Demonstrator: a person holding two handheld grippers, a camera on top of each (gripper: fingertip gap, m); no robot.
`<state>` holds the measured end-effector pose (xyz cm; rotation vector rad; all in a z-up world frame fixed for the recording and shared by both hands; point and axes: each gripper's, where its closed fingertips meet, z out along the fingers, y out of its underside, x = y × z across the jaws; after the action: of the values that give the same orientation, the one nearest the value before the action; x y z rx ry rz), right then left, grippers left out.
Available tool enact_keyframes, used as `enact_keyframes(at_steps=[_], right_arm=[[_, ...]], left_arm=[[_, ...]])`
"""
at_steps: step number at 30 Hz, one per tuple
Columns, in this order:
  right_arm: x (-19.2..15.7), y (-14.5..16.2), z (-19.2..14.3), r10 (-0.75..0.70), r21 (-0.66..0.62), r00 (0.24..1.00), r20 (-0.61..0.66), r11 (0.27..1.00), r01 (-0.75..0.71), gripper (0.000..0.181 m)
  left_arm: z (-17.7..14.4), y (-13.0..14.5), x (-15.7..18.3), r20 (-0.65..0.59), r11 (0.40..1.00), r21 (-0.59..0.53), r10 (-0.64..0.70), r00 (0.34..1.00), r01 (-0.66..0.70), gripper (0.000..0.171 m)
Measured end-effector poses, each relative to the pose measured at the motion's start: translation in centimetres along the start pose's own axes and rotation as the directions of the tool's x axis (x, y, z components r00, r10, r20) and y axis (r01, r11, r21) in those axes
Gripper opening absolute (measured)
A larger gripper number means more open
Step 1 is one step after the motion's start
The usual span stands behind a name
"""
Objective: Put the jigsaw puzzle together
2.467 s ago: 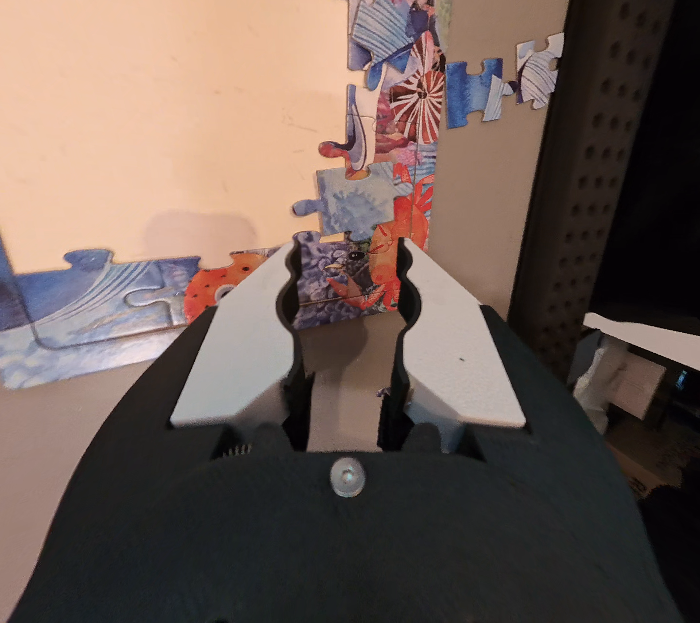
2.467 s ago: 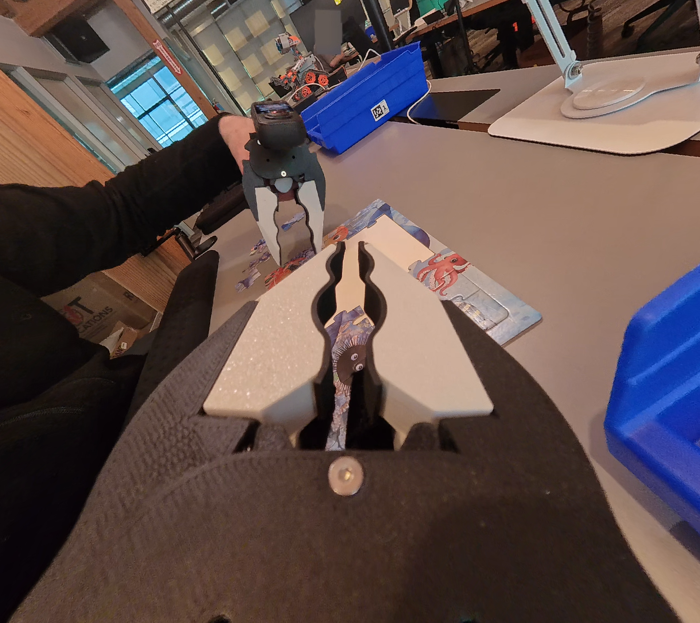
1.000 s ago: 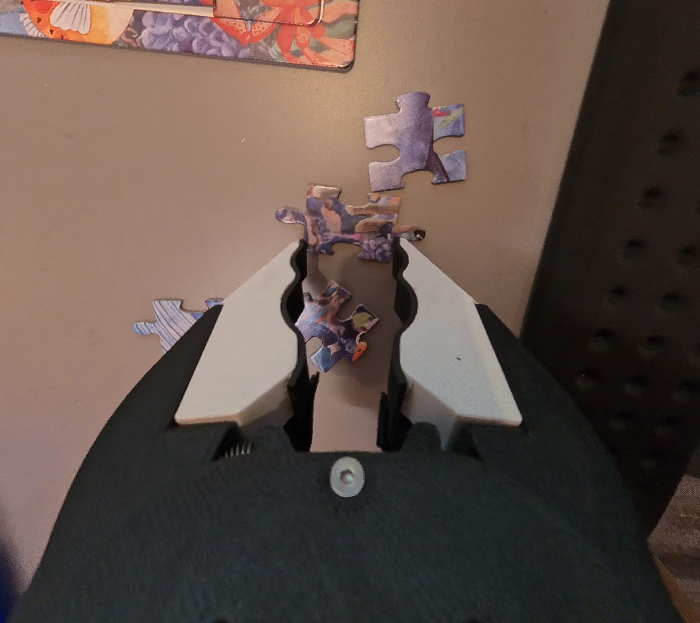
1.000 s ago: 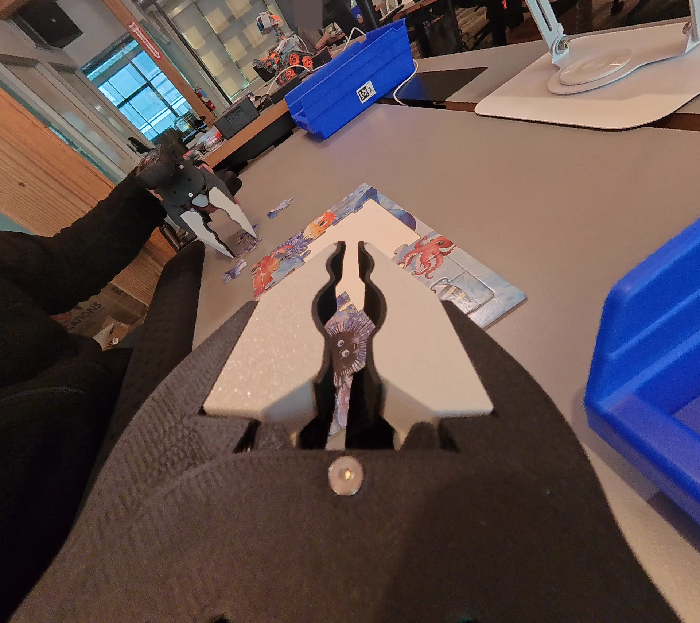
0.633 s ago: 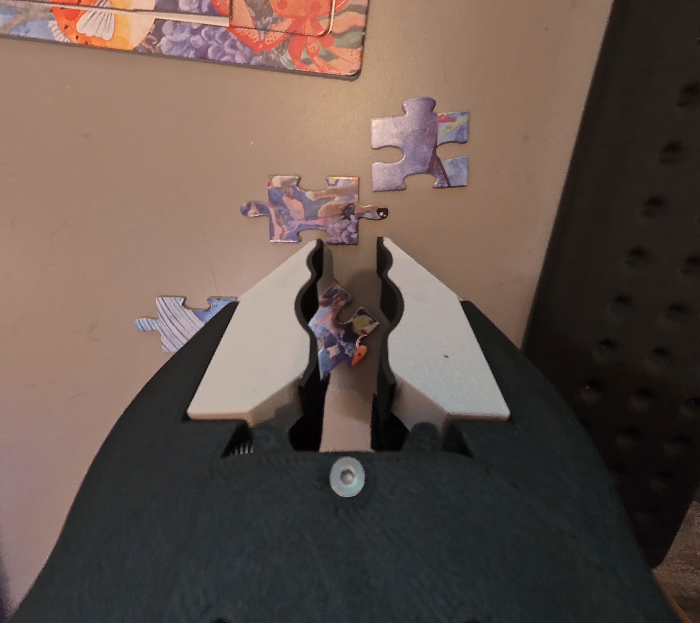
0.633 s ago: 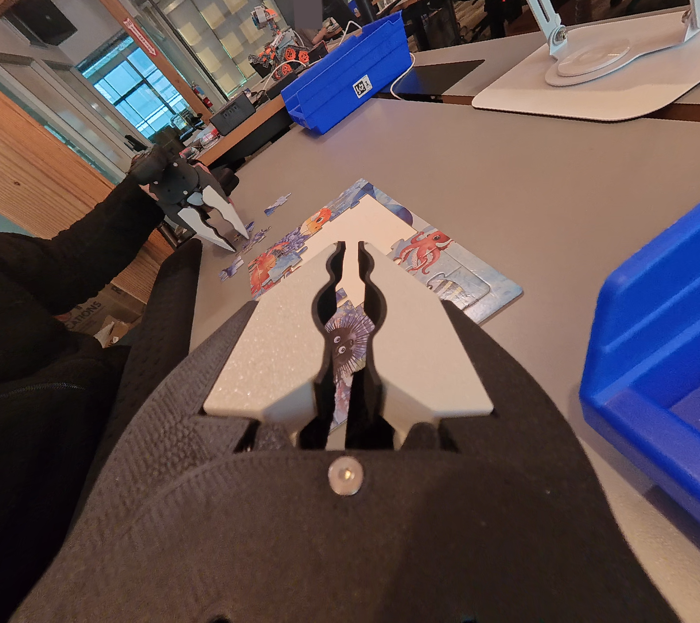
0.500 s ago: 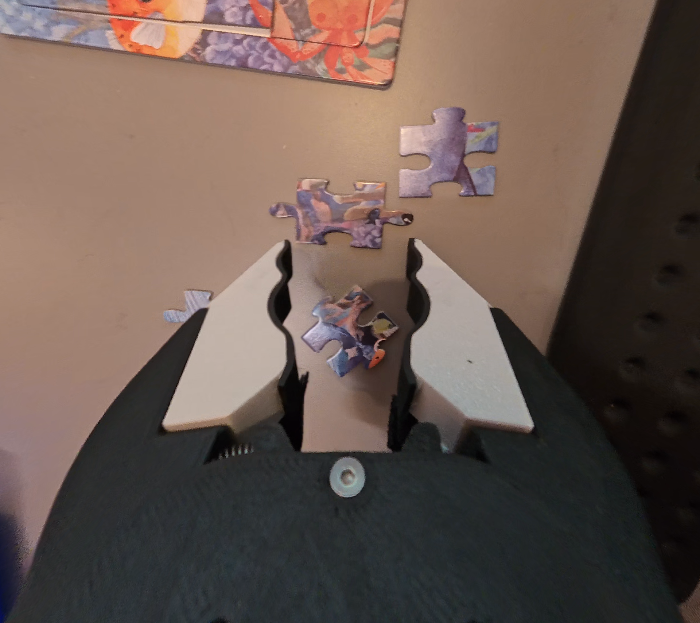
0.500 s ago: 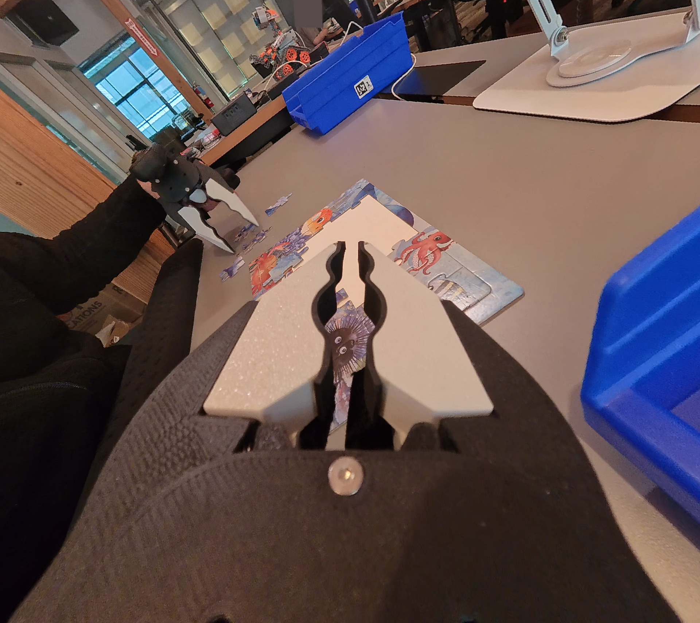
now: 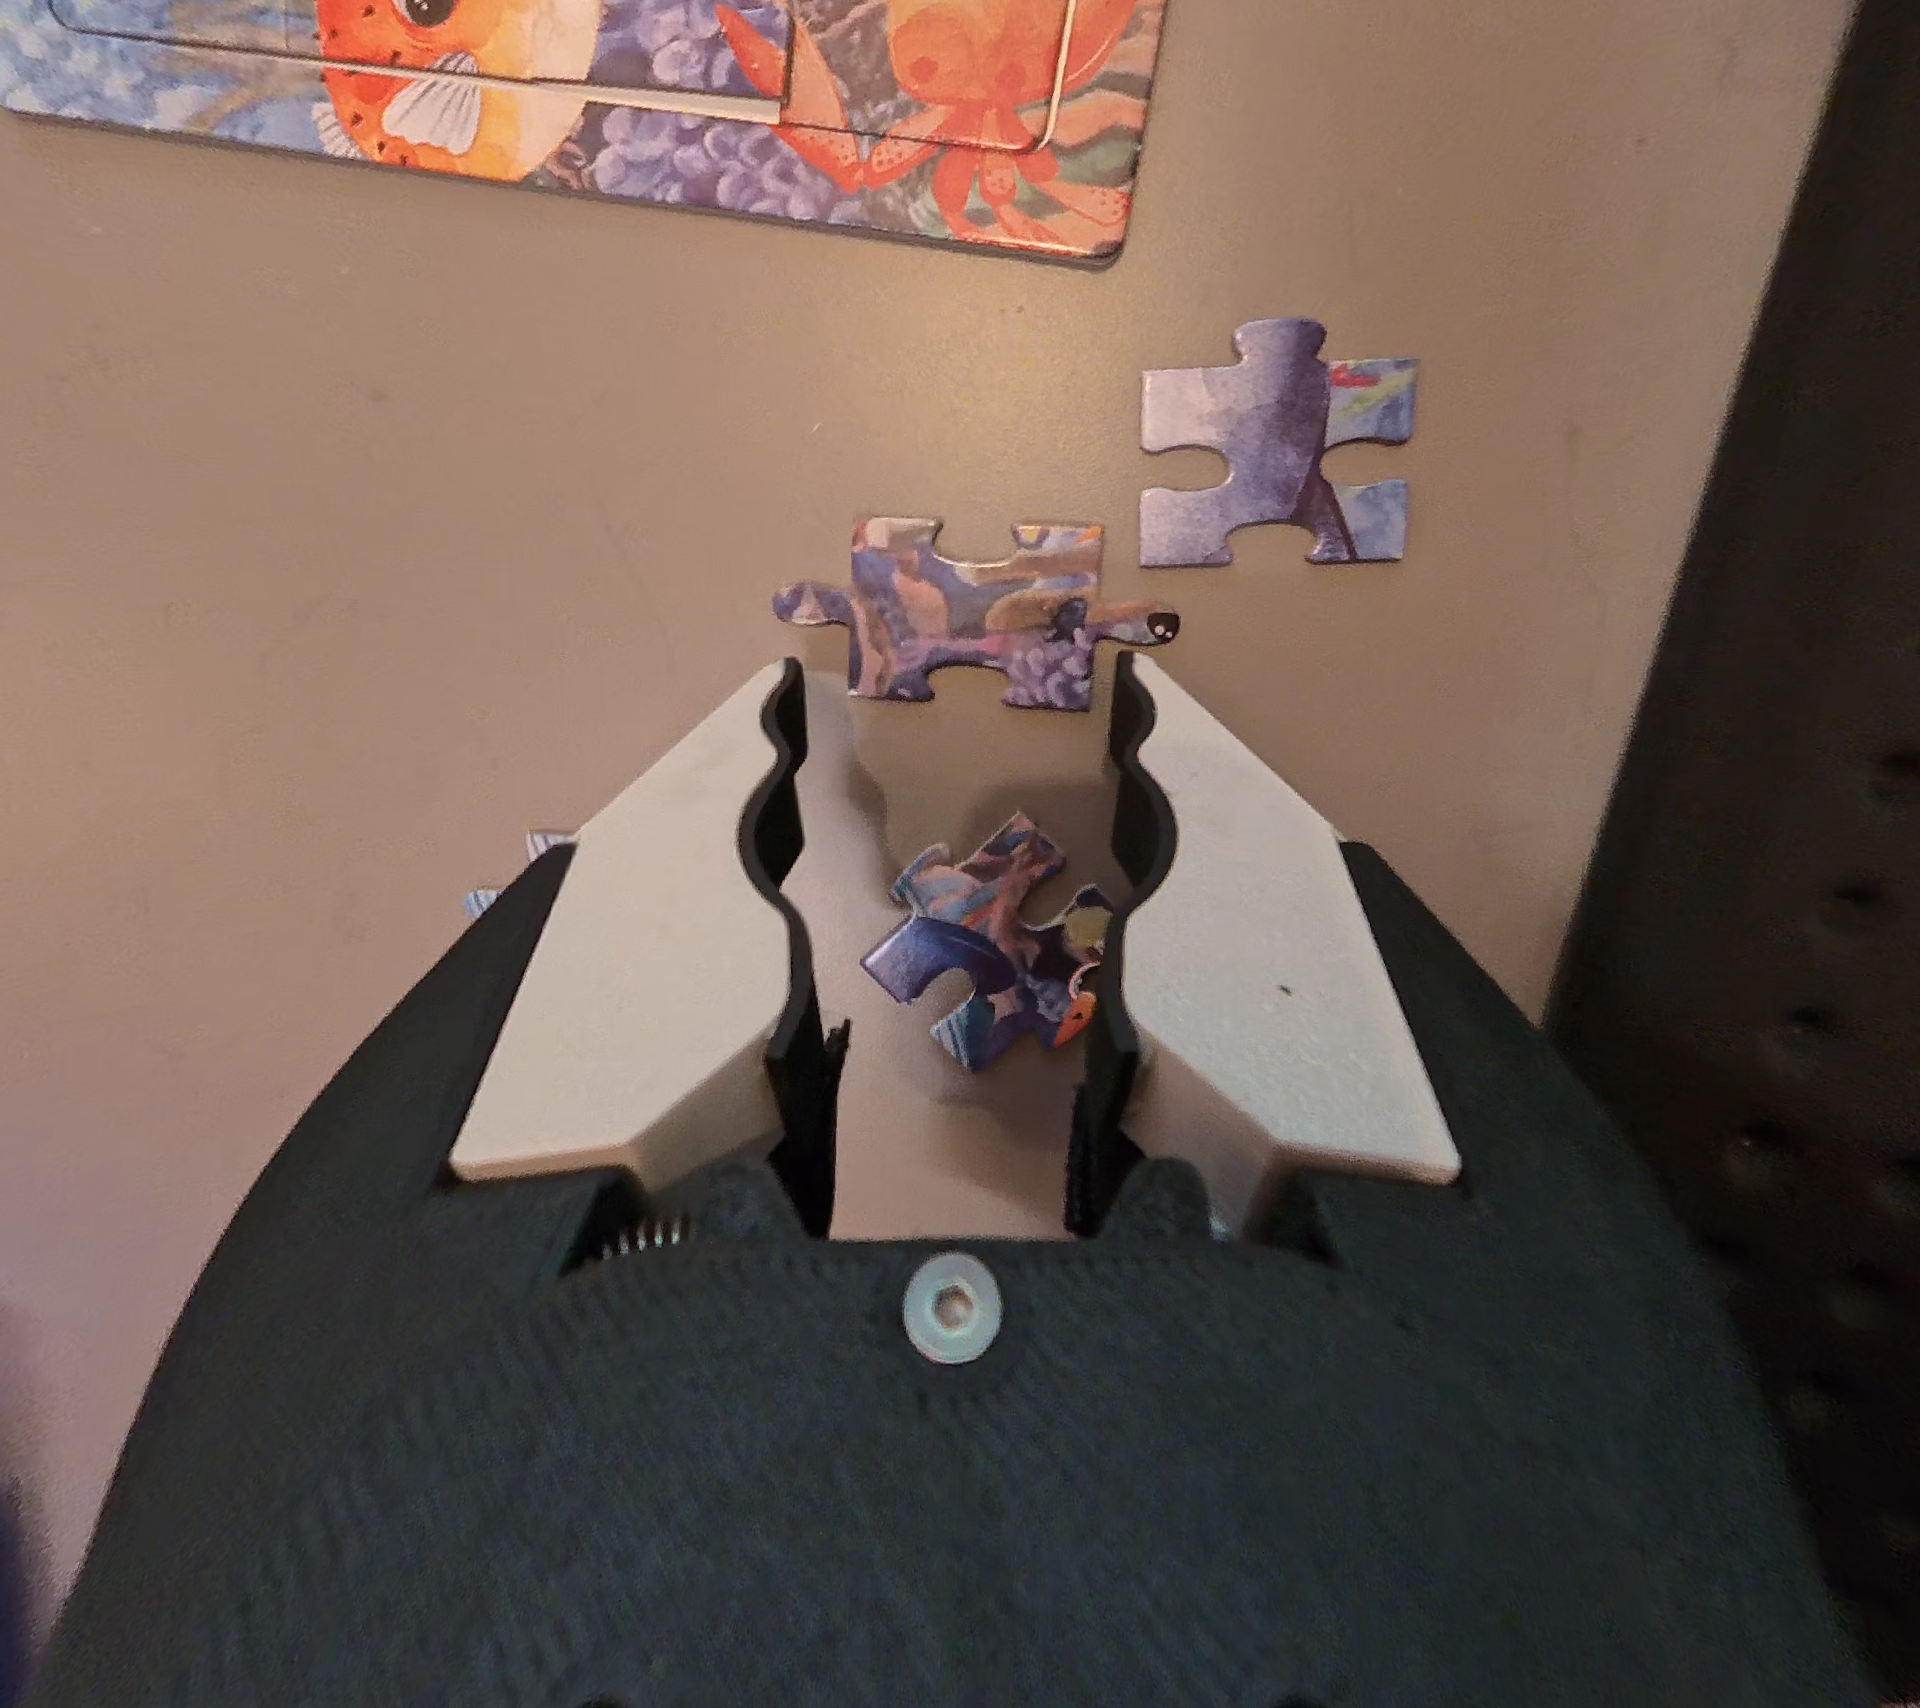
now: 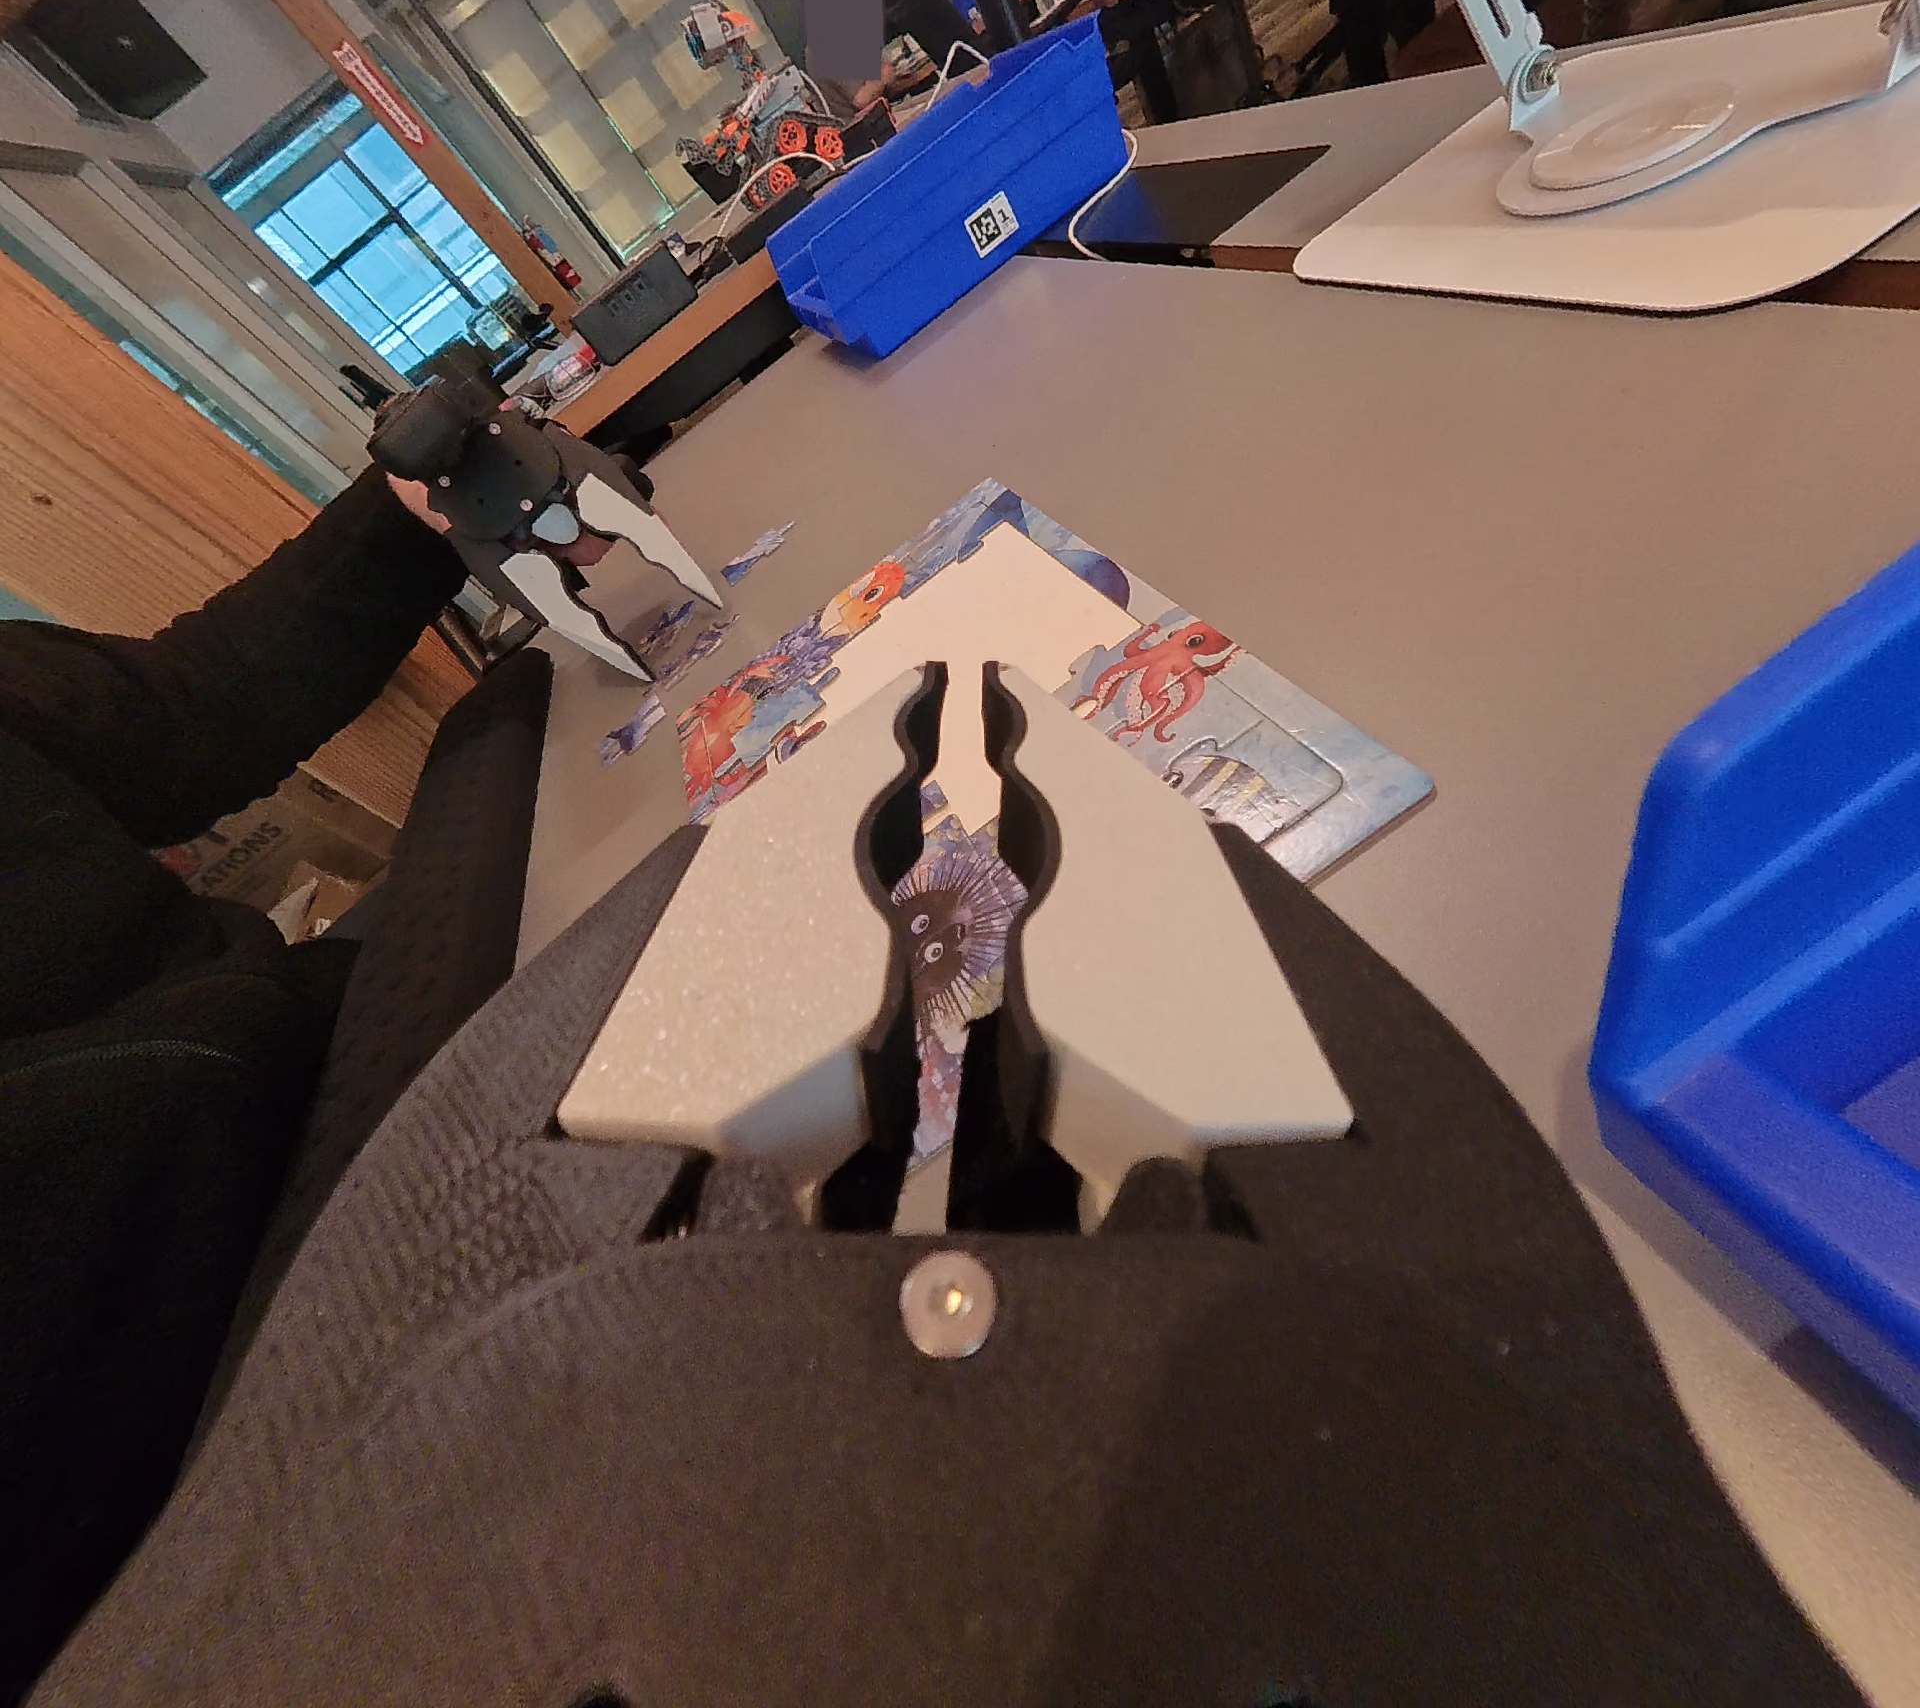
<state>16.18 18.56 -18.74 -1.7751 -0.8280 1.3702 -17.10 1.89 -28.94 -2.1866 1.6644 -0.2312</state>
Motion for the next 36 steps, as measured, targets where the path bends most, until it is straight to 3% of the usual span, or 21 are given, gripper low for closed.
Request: enact_keyframes(at_steps=[6,11,23,26,30,36], right_arm=[[0.1,0.1,0.0,0.002,-0.006,1.0,-0.003,1.0,-0.002,0.006],[0.2,0.2,0.0,0.003,-0.008,1.0,-0.005,1.0,-0.003,0.006],[0.5,0.5,0.2,0.008,-0.02,1.0,-0.009,1.0,-0.009,0.006],[0.5,0.6,0.2,0.009,-0.02,1.0,-0.01,1.0,-0.009,0.005],[0.5,0.4,0.1,0.008,-0.015,1.0,-0.01,1.0,-0.009,0.005],[0.5,0.2,-0.1,0.006,-0.008,1.0,-0.012,1.0,-0.006,0.006]], left_arm=[[0.3,-0.3,0.5,-0.08,1.0,0.019,0.001,0.997,0.0,0.045],[0.3,-0.5,0.7,-0.084,0.999,0.04,0.004,0.996,-0.001,0.044],[-1.6,-1.2,-0.2,0.027,0.997,0.077,0.019,0.999,-0.021,0.044],[-2.6,-3.5,-1.0,0.047,0.992,0.115,0.044,0.998,-0.05,0.044],[-2.6,-8.6,-3.3,0.086,0.984,0.14,0.096,0.992,-0.107,0.044],[1.5,-18.2,-5.8,0.059,0.968,0.165,0.181,0.982,-0.188,0.044]])
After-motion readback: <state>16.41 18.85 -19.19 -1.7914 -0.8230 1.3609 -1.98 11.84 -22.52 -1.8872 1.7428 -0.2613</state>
